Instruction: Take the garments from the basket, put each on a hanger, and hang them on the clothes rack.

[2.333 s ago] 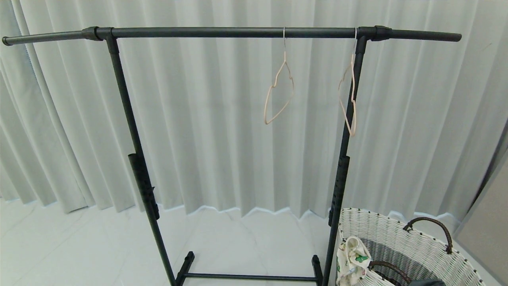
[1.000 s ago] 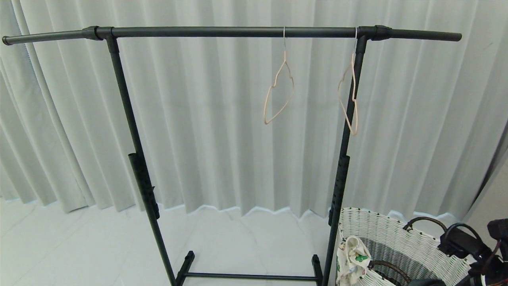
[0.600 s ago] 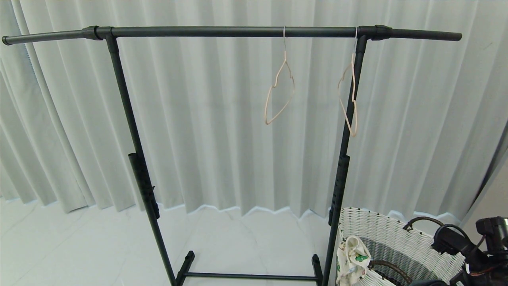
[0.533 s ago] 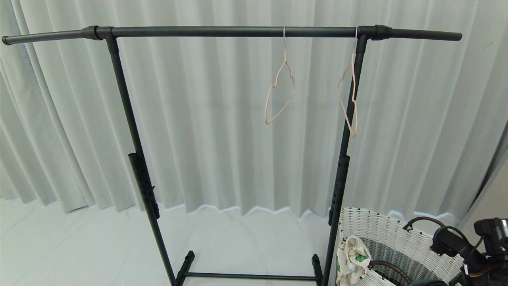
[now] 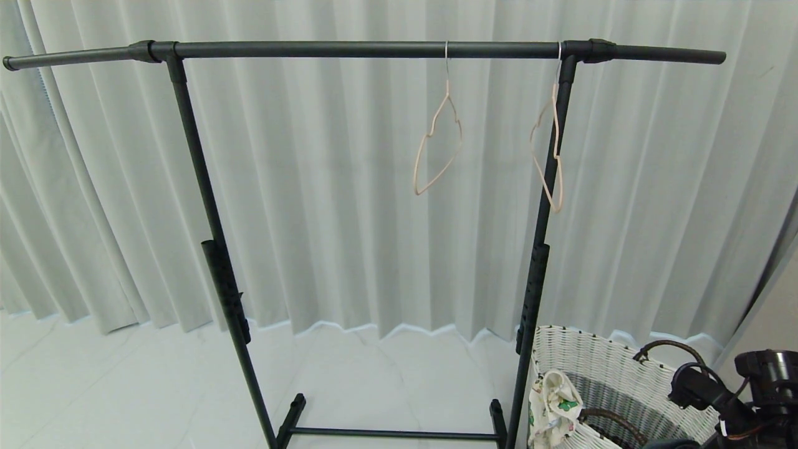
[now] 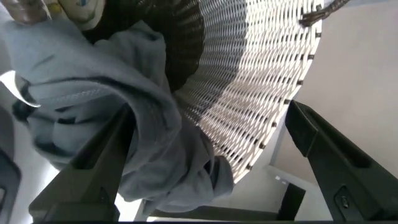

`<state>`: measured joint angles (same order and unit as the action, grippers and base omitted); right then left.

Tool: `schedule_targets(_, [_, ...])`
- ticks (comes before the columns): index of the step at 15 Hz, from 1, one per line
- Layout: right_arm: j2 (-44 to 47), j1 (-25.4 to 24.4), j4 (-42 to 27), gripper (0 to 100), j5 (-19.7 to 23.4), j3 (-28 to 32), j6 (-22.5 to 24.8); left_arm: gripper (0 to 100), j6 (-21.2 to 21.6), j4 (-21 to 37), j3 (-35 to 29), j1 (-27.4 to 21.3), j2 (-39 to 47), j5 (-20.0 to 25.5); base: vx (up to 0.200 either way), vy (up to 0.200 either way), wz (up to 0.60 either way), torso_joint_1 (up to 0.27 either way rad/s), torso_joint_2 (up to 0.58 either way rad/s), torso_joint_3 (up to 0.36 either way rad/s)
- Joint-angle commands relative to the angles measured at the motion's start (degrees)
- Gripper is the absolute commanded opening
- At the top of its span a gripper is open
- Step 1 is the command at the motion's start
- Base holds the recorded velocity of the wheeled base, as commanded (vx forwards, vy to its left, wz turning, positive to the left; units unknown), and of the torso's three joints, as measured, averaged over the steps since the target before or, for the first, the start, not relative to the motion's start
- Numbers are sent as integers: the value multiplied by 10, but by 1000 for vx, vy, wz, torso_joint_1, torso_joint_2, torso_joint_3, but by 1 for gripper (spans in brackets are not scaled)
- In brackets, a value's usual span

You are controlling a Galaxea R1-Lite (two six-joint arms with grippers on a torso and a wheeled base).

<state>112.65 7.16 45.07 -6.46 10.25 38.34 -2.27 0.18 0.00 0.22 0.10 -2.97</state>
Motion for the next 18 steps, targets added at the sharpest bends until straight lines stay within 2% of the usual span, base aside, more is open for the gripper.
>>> schedule_targets(1, [21,1,12,100,0,-11,6,100,0,0,0,0,0,0,0,0,0,0,0,0])
schedule_targets(2, [23,0,26,0,0,-16,16,100,0,0,0,0,0,0,0,0,0,0,0,0])
schedule_targets(6, [21,1,30,0,-1,-16,18,100,0,0,0,0,0,0,0,0,0,0,0,0])
schedule_targets(8, [10,1,60,0,1,-24,18,100,0,0,0,0,0,0,0,0,0,0,0,0])
schedule_targets(11, [-78,-7,83,0,14,-45,18,100,0,0,0,0,0,0,0,0,0,0,0,0])
schedule_targets(13, [-145,-15,78,0,42,-55,16,100,0,0,0,0,0,0,0,0,0,0,0,0])
schedule_targets(14, [-202,-28,48,0,44,-45,14,100,0,0,0,0,0,0,0,0,0,0,0,0])
schedule_targets(15, [-247,-36,-2,0,44,-8,7,100,0,0,0,0,0,0,0,0,0,0,0,0])
schedule_targets(16, [-293,-43,-82,0,44,40,-4,100,0,0,0,0,0,0,0,0,0,0,0,0])
schedule_targets(18, [-392,-57,-319,0,44,173,-36,100,2,0,0,0,0,0,0,0,0,0,0,0])
